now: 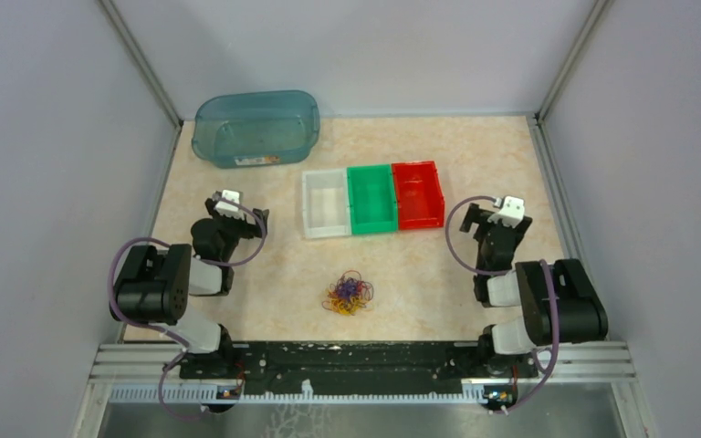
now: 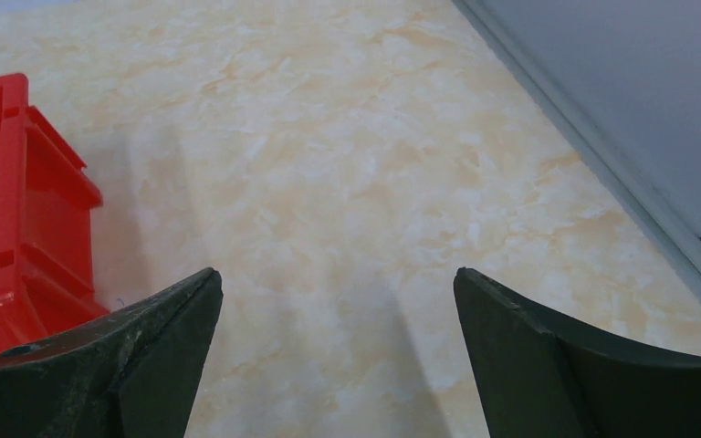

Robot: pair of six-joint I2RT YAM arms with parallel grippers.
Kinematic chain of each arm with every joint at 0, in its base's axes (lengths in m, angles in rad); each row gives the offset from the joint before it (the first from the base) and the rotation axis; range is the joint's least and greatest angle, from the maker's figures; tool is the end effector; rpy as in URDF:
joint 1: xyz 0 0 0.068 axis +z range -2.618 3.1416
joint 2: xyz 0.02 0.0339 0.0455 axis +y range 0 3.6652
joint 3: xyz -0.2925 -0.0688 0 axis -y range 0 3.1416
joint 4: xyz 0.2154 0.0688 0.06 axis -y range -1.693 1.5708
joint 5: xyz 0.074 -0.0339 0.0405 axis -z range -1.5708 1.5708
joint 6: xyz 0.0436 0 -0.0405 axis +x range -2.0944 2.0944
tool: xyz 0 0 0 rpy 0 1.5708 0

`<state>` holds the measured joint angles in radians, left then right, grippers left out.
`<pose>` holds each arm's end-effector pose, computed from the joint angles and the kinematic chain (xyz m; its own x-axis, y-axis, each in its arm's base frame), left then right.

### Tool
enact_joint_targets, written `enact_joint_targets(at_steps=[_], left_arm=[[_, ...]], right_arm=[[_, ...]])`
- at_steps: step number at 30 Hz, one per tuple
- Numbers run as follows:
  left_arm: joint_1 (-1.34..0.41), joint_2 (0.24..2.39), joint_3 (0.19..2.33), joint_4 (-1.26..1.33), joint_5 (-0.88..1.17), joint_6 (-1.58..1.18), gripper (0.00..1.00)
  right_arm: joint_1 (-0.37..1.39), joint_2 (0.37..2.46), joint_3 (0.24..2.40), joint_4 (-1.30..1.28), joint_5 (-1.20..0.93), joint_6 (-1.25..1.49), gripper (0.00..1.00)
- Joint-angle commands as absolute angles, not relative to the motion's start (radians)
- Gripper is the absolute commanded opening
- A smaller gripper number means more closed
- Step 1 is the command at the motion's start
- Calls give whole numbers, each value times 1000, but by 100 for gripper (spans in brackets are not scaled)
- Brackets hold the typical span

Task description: Untangle the cables

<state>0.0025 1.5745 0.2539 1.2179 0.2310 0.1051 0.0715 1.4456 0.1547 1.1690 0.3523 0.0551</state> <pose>0.2484 -0.0094 0.2002 -0.0783 0.1019 -0.9917 0.2348 0.9687 0.0810 0.2152 0.0003 0.1993 -0.1060 0.0442 -0.9934 0.2808 0.9597 0.0128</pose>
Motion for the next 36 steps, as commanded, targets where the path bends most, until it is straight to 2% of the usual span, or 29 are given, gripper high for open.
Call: enact_joint_targets(at_steps=[1, 2, 4, 9, 14, 18, 21, 23, 25, 29, 33, 36], left_arm=[[5, 1568, 237, 1261, 226, 88, 100], [5, 1557, 236, 1256, 223, 86, 100], [6, 1500, 276, 1139, 224, 87, 100], [6, 1387, 476, 616, 285, 229, 100], [7, 1327, 675, 192, 308, 303, 100], [7, 1288, 823, -155, 466, 387, 100], [5, 1235, 873, -370, 661, 517, 100], [-7, 1202, 876, -458, 746, 589, 100], [-45, 1175, 874, -527, 763, 632, 100], [-178, 1158, 865, -617, 722, 667, 100], [-330, 1160, 833, -652, 675, 703, 100], [-408, 1192, 834, -654, 660, 703, 100]], right_arm=[[45, 1383, 128, 1256, 349, 79, 99], [48, 1358, 120, 1268, 342, 66, 99], [79, 1245, 145, 1130, 421, 62, 99], [85, 1020, 325, 656, 541, 185, 99], [84, 877, 431, 422, 346, 303, 99], [84, 796, 467, 321, 271, 512, 99], [84, 756, 444, 324, 84, 546, 99], [91, 783, 439, 368, -57, 575, 99], [139, 822, 461, 329, -105, 574, 99], [322, 845, 475, 247, -17, 492, 99], [471, 890, 481, 190, 15, 480, 92], [563, 929, 489, 130, 72, 478, 91]])
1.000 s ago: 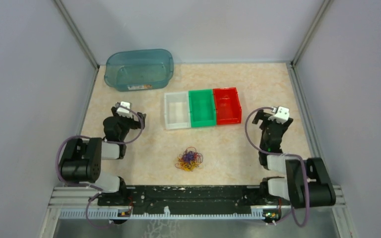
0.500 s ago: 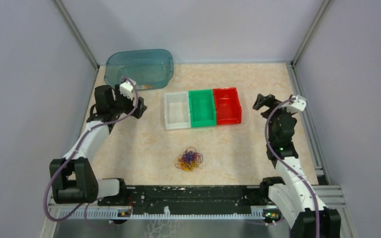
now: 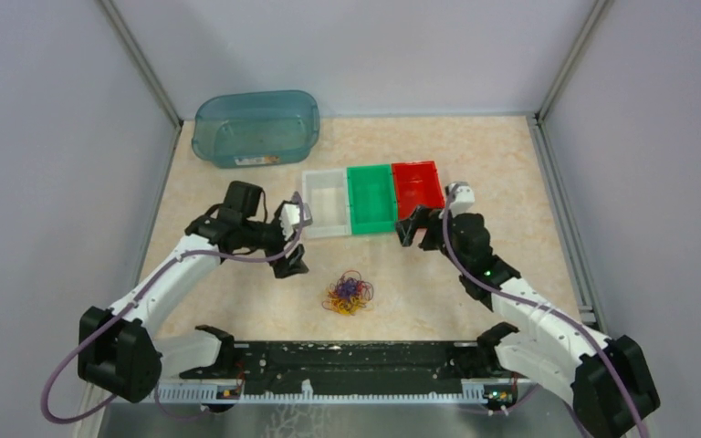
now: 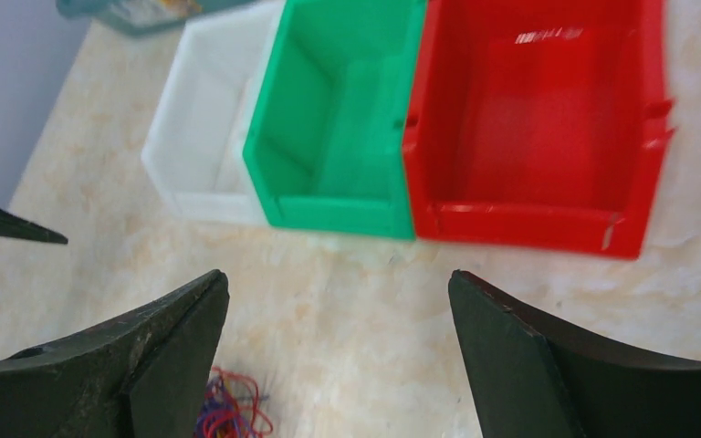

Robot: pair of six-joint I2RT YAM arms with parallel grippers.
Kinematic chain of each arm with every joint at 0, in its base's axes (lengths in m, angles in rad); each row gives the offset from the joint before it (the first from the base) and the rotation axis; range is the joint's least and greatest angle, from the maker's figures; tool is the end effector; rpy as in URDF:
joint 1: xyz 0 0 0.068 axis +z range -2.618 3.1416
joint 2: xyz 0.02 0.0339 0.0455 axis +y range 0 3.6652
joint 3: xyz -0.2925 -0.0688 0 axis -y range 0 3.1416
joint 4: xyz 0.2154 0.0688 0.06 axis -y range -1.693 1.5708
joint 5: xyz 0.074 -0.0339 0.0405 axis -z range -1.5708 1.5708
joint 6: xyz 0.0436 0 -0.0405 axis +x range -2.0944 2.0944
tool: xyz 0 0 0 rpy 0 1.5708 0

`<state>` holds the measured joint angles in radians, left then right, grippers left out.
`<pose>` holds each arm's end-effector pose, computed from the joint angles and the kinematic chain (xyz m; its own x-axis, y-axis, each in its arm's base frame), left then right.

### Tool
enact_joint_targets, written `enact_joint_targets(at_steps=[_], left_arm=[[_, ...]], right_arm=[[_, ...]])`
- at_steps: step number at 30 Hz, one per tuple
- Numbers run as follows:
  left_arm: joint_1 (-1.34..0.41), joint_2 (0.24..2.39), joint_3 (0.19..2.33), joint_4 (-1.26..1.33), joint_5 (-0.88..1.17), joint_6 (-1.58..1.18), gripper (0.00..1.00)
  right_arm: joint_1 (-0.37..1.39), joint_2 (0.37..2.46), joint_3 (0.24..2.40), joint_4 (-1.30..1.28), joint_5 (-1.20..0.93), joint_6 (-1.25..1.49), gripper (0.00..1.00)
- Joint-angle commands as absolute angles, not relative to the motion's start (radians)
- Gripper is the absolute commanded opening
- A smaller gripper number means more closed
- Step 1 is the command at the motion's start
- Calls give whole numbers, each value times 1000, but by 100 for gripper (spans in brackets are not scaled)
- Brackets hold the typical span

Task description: Untangle the cables

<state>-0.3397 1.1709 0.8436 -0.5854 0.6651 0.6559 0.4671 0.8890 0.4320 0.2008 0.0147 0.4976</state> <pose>0.1755 -0.0906 0.2848 -0.2142 0.5847 -0.7825 0.9447 0.3275 -0.0139 0.1514 0.0756 0.2696 -0.4077 0.3289 -0.8518 -0.2765 0.8446 0.4585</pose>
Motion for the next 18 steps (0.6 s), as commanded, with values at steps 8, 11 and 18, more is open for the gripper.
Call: enact_joint_targets(at_steps=[8, 11, 18], left_arm=[[-553, 1313, 898, -705, 699, 713, 89], [-613, 1336, 904, -703, 704, 708, 87], [-685, 1354, 904, -655, 700, 662, 83]], right_arm=[[730, 905, 447, 125, 198, 491, 95], [737, 879, 440, 106, 193, 508, 92], [752, 832, 455, 23, 216, 519, 86]])
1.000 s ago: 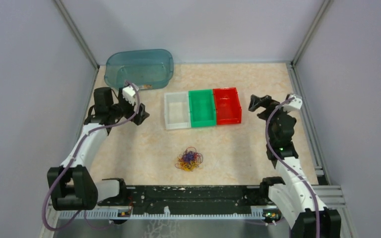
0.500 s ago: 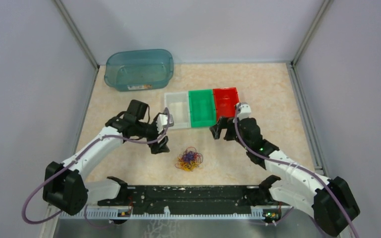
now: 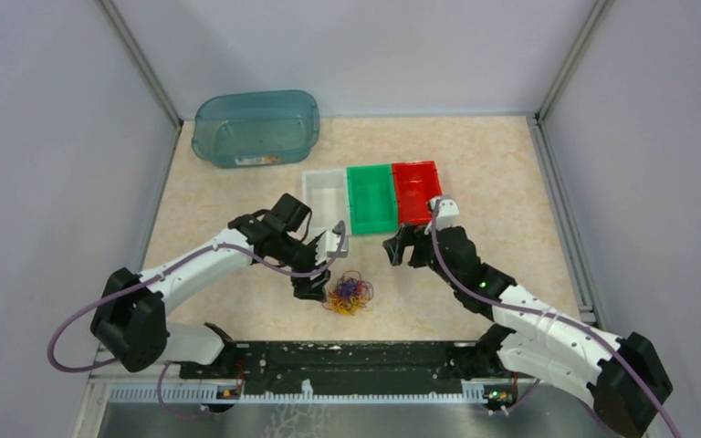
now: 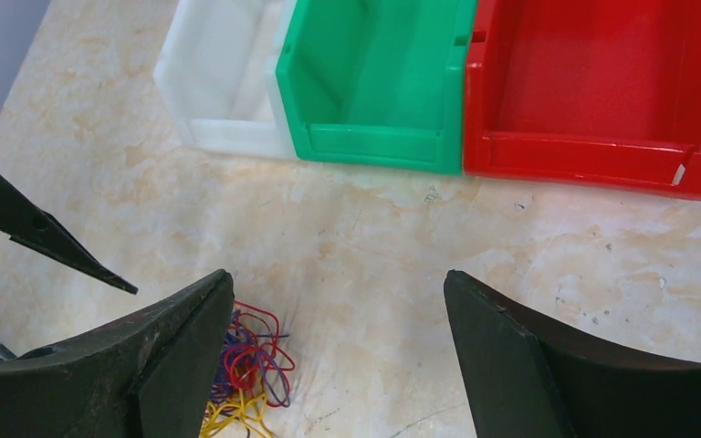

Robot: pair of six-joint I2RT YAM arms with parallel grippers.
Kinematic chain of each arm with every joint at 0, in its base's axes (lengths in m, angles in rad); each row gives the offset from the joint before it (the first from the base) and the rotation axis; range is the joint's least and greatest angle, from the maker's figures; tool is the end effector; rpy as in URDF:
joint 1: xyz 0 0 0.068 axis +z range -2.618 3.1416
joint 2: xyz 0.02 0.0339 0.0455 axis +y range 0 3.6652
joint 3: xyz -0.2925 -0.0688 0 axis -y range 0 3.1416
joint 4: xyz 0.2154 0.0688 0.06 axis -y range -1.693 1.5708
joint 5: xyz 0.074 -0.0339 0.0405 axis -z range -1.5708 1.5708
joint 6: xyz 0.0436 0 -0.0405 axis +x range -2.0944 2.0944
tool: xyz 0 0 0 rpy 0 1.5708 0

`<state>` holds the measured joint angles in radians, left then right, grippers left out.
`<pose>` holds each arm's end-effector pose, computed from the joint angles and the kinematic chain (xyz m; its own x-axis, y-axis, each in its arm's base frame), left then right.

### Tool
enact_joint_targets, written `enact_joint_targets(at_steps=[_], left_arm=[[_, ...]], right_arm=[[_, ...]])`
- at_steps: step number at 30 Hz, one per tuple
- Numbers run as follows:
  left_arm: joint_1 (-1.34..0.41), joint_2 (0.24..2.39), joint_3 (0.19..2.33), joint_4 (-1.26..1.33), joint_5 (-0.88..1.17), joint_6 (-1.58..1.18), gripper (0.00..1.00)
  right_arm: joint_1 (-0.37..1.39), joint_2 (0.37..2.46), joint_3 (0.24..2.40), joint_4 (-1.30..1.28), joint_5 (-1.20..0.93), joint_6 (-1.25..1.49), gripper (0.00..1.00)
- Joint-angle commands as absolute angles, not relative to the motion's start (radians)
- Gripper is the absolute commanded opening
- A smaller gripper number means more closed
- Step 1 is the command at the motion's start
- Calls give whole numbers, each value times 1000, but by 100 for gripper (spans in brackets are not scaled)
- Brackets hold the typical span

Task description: Untangle the cables

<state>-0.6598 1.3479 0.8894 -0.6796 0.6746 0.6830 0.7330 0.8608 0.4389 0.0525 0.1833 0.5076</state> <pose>0.1574 -0.1566 0.2591 -0.1237 0.7198 -0.6831 0.9845 0.0029 -0.1752 0.1238 0.1008 0.2597 -0.4929 0.1993 -0.8470 -0.3341 0.8554 0.3958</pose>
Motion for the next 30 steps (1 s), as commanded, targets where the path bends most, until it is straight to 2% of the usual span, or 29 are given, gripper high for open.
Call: enact_joint_targets(at_steps=[1, 10, 19, 23, 30], left_arm=[[-692, 1355, 896, -639, 693, 648, 81], [-744, 1387, 862, -530, 668, 534, 70], [-774, 1414, 837, -520, 584, 572, 54], [-780, 1418, 821, -505, 515, 589, 45], [-781, 1419, 854, -469, 407, 554, 20]], right_arm=[[754, 831, 459, 18, 219, 517, 85], [779, 840, 476, -14, 237, 512, 75], [804, 830, 484, -26, 264, 509, 67], [805, 830, 499, -37, 267, 506, 63], [820, 824, 507, -53, 276, 509, 50]])
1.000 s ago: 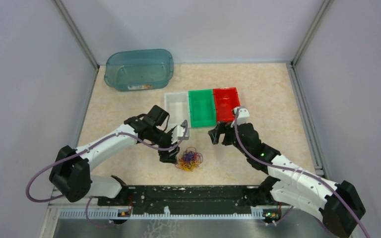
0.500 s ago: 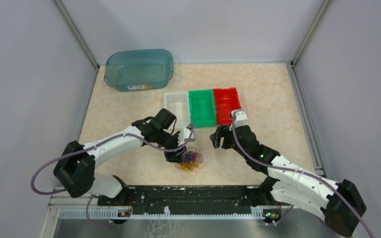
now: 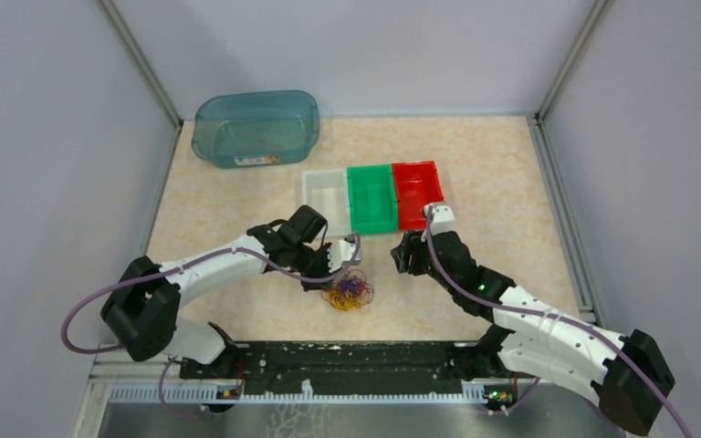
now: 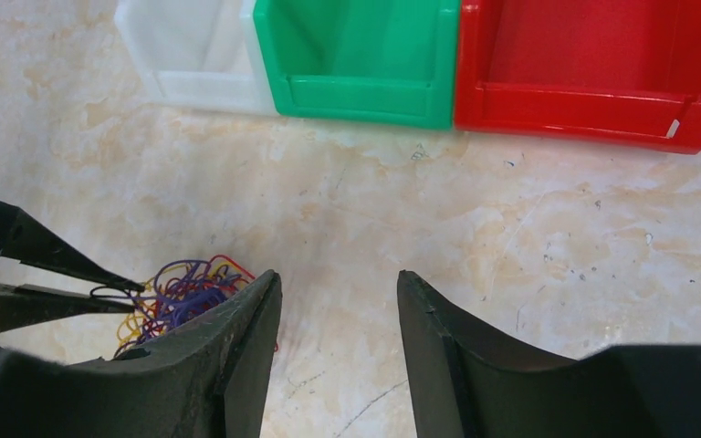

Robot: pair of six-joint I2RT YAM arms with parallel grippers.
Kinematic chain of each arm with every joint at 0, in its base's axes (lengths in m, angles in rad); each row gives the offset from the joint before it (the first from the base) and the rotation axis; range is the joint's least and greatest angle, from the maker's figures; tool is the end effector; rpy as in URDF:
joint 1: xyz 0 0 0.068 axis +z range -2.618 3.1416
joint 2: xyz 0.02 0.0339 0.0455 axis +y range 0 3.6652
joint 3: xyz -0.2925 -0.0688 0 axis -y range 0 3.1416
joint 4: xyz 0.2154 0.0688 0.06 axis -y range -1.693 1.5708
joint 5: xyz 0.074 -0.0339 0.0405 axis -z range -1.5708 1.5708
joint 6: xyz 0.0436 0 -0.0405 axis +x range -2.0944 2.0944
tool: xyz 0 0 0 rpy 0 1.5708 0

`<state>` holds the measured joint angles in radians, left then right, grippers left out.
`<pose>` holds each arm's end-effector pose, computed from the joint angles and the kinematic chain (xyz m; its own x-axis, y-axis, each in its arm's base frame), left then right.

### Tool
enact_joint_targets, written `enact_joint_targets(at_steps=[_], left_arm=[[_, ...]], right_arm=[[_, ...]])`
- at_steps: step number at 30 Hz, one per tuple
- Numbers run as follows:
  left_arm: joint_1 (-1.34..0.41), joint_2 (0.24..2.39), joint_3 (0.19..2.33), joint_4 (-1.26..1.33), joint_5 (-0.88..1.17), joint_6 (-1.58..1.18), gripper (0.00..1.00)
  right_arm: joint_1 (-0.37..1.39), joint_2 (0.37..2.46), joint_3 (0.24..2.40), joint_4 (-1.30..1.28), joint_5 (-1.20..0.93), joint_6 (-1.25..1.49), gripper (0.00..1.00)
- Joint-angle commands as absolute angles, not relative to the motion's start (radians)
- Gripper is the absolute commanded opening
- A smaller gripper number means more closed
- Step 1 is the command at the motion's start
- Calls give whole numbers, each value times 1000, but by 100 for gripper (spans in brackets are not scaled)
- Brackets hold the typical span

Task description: Untangle the cables

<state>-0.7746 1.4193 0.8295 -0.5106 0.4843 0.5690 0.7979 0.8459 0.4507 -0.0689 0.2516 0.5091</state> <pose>0.1568 -0.1819 0.2324 -0.1219 0.7865 -0.6054 0.9918 0.0726 -0.1054 0.1138 0.1012 0.2529 -0.5351 0.1275 -0.8351 -0.3174 0.8858 0.3385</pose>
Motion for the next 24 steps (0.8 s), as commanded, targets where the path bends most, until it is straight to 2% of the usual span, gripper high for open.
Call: enact_joint_targets(at_steps=[1, 14, 20, 24], left_arm=[[-781, 1413, 856, -467, 404, 553, 18], [-781, 1313, 927, -564, 446, 543, 3], [-781, 1323, 910, -545, 444, 520, 9], [-781, 1343, 882, -510, 367, 519, 19]], right_arm=[[824, 824, 506, -51, 277, 512, 49], [879, 843, 525, -18, 286, 509, 47], [913, 867, 527, 5, 293, 506, 50], [923, 866, 528, -1, 302, 506, 50]])
